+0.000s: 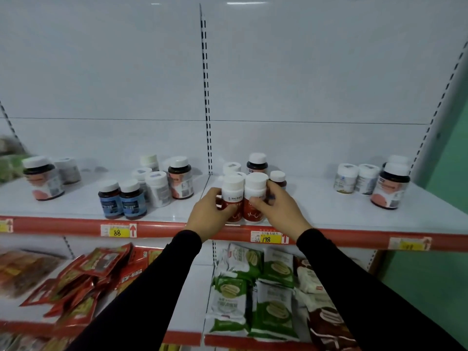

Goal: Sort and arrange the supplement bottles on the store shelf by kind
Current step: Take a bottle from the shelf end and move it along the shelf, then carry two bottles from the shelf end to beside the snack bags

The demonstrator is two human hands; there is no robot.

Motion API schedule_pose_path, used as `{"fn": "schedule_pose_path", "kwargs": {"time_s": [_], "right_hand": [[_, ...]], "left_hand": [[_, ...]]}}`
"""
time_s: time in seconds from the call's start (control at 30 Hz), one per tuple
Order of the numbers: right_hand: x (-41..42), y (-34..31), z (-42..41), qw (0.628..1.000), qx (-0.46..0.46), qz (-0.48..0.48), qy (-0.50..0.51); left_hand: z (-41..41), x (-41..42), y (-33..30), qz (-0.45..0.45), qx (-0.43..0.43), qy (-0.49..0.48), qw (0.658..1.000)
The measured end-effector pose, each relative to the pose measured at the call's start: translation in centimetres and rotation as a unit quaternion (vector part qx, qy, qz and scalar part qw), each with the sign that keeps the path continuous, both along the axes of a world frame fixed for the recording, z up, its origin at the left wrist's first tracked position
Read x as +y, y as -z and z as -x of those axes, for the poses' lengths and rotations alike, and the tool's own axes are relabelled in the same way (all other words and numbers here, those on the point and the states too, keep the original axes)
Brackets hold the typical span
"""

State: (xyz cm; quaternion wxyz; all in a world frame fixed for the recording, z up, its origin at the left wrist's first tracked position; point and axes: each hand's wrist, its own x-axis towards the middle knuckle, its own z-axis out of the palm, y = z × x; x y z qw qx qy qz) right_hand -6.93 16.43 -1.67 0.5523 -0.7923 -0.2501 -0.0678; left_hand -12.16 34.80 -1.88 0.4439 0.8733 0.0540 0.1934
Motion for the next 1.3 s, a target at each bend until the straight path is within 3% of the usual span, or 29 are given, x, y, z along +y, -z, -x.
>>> {"fn": "schedule_pose_path", "kwargs": {"time_s": [0.47,0.67,0.8,0.97,1.1,1.3], "right_hand": [[-1.1,0.6,-0.5,0.998,0.047,0.029,-0.020],[-3.7,-1.0,-0.2,0.999,0.012,0.010,0.042],[-7.5,-2.8,0.6,0.996,-0.006,-0.021,0.087],[-14.4,-4.3,2.2,0.985,-0.045,-0.042,0.163],[-20.8,-4.4,2.3,0.973,-0.058,-0.049,0.217],[-29.5,-4.5,-1.0,0.965,-0.063,-0.048,0.249]], "left_hand": [[0.7,0.5,-1.0,0.008,0.040,0.011,0.999],[2.4,-0.3,-5.1,0.084,-0.150,-0.019,0.985],[2.1,-4.8,-8.3,0.156,-0.209,0.072,0.963],[-0.1,-13.0,-8.2,0.221,-0.160,0.192,0.943],[-2.0,-18.7,-6.6,0.212,-0.103,0.248,0.940],[-5.6,-27.1,-4.9,0.171,-0.070,0.210,0.960]]}}
